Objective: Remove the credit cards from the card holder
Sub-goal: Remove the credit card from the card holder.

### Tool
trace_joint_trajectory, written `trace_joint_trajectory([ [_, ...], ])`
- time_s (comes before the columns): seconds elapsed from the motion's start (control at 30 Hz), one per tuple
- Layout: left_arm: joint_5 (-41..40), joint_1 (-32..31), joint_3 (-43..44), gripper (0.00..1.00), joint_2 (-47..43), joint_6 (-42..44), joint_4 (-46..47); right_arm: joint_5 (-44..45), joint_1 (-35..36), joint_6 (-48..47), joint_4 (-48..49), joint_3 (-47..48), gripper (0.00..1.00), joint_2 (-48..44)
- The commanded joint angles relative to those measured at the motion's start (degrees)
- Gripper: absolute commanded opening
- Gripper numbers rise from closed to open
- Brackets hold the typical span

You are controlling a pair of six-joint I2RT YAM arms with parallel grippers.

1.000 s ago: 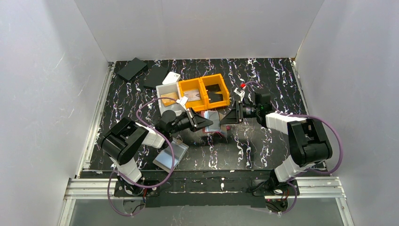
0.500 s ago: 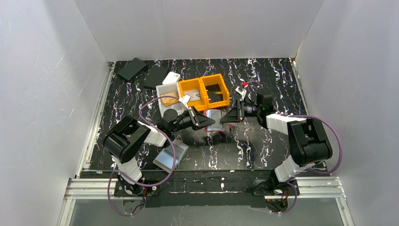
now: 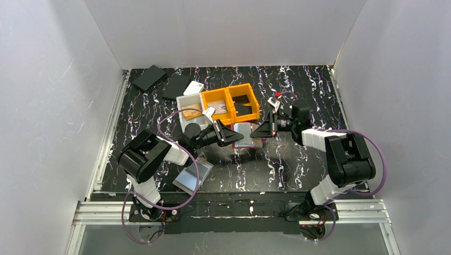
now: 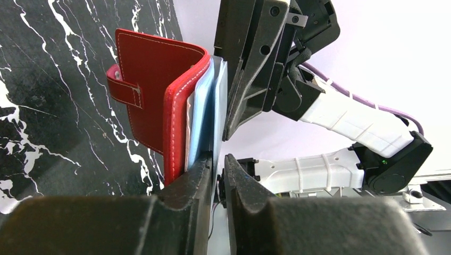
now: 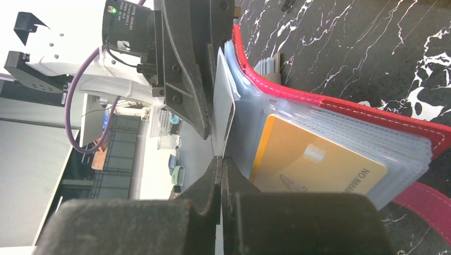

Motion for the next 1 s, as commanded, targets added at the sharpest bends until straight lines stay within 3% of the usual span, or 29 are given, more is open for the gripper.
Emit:
trace_joint_trajectory([
  [0.0, 0.4, 1.0, -0.4, 0.16, -1.5, -0.4, 3.1, -1.9, -0.4, 0.1, 4.4, -0.5, 0.01, -0.1],
  [0.2, 1.7, 1.8, -0.1, 0.21, -1.8, -0.8, 3.0, -1.9, -0.4, -0.1, 4.4, -0.6, 0.01, -0.2],
  [0.4, 2.9, 2.1, 0.7, 0.0, -0.6, -1.8, 3.5, -2.0, -0.5, -0.2, 4.4, -0.6, 0.01, -0.2],
  [0.97, 4.3, 4.5, -1.7, 0.0, -2.8, -1.8, 4.1, -2.1, -1.6, -0.9, 4.1, -1.1, 0.01, 0.5],
])
